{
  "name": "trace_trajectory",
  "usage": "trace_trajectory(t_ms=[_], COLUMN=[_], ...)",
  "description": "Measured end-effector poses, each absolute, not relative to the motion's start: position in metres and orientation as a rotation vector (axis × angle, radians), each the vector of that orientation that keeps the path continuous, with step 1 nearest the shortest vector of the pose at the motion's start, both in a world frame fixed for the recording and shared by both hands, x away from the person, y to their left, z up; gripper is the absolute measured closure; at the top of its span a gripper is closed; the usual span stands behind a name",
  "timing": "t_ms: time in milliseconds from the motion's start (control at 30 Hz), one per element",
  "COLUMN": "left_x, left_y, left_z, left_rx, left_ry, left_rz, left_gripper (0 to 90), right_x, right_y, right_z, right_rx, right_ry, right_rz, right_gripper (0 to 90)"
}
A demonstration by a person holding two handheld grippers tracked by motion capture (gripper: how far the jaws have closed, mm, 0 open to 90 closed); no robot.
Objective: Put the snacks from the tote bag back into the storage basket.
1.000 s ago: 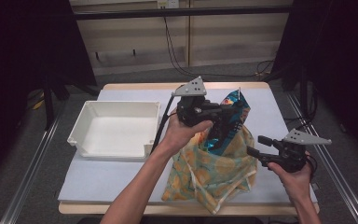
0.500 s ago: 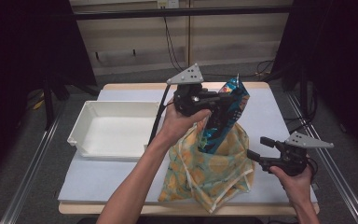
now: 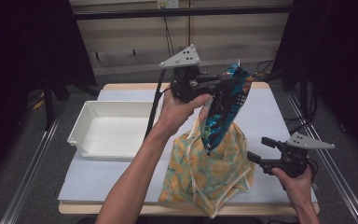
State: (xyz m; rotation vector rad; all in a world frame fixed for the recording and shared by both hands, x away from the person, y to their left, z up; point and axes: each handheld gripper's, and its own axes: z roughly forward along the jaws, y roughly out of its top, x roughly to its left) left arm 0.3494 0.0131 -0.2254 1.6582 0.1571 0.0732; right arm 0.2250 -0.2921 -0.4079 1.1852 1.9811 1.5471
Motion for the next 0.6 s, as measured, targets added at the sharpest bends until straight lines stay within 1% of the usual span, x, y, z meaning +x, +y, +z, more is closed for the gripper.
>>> trace_trajectory(t_ms=[167,300,533,600], left_x=[0.353,0.348,0.353,0.352], left_y=[0.028,0.042,0.071,0.079], left_z=[-0.220,-0.221,-0.223,-0.222], left_rx=[1.657,1.659,1.671,1.682], left_ry=[0.176,0.188,0.239,0.251], left_rz=[0.092,0.122,0.154,0.183], left_gripper=[90.0,90.0,90.0,90.0], right_x=[0.222,0.220,0.214,0.213], right_y=[-0.294,-0.295,-0.293,-0.293], right_z=[-0.408,-0.410,-0.415,-0.415], right_rx=[1.193,1.202,1.214,1.215], right_ry=[1.983,1.977,1.997,1.986], right_rz=[1.546,1.549,1.543,1.549], right_gripper=[8.6,6.7,6.5,5.0])
